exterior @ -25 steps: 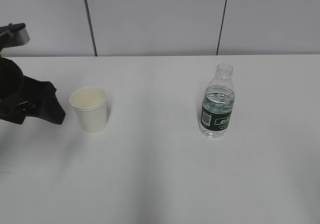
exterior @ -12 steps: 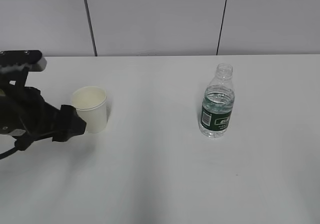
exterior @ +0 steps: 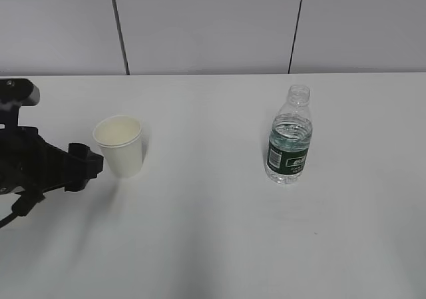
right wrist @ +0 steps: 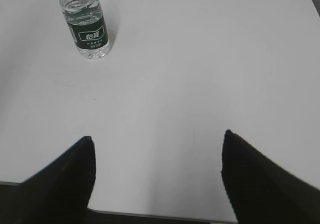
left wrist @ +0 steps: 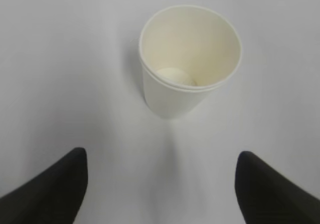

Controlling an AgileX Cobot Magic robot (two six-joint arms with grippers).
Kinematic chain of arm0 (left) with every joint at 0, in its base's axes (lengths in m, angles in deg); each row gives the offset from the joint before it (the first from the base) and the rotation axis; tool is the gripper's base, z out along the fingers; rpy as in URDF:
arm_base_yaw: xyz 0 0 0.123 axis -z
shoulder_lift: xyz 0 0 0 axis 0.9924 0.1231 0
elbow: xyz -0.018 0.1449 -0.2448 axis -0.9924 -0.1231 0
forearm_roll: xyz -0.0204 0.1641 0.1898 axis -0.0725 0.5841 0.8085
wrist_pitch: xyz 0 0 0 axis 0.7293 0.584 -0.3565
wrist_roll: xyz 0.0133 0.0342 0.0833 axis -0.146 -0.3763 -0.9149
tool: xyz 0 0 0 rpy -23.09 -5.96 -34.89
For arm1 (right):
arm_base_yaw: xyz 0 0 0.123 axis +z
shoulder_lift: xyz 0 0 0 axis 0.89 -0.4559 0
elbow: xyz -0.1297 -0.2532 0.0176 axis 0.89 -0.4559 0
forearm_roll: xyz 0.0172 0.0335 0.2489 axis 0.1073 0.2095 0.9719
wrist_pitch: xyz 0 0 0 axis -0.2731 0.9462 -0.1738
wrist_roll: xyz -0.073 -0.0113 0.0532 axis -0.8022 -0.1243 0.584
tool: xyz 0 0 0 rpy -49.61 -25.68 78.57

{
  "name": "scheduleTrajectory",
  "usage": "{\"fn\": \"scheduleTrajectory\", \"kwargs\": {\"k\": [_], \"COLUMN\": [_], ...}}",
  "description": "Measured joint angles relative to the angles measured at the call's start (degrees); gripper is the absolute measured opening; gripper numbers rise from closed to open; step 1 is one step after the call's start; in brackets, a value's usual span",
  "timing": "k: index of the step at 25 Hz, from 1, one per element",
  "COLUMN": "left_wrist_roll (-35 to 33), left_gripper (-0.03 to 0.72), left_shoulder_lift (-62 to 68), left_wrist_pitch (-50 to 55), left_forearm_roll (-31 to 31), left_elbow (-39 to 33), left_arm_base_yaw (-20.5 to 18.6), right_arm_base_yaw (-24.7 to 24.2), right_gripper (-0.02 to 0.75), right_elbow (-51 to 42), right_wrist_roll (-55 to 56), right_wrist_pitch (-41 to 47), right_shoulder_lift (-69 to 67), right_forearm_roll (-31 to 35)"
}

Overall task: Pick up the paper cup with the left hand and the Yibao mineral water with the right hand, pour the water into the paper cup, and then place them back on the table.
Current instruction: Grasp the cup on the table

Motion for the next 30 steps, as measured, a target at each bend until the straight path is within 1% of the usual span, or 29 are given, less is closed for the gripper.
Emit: {"fn": "scheduleTrajectory", "kwargs": {"k": [6, 12, 14, 21, 30], "left_wrist_roll": [0.0, 0.0, 0.0, 0.0, 0.0], "left_gripper": [0.548, 0.548, 0.548, 0.548, 0.548], "left_shoulder_lift": [2.3, 6.4, 7.6, 12.5, 14.7], "left_wrist_pitch": [-4.4, -9.7, -11.6, -18.1, -19.8], "left_forearm_roll": [0.0, -0.1, -0.1, -0.1, -0.1], "left_elbow": [-0.1, -0.1, -0.1, -0.1, -0.1], "left_arm_base_yaw": [0.7, 6.1, 7.0, 7.4, 7.4], "right_arm_base_yaw": [0.0, 0.0, 0.0, 0.0, 0.0], "right_gripper": [0.579, 0.579, 0.579, 0.579, 0.579], "right_elbow": [0.0, 0.0, 0.0, 0.0, 0.0], "right_wrist_roll": [0.0, 0.0, 0.0, 0.0, 0.0], "right_wrist_pitch": [0.0, 0.0, 0.0, 0.0, -0.1], "right_shoulder_lift": [0.0, 0.0, 0.0, 0.0, 0.0], "right_forearm_roll": [0.0, 0.0, 0.0, 0.0, 0.0]}}
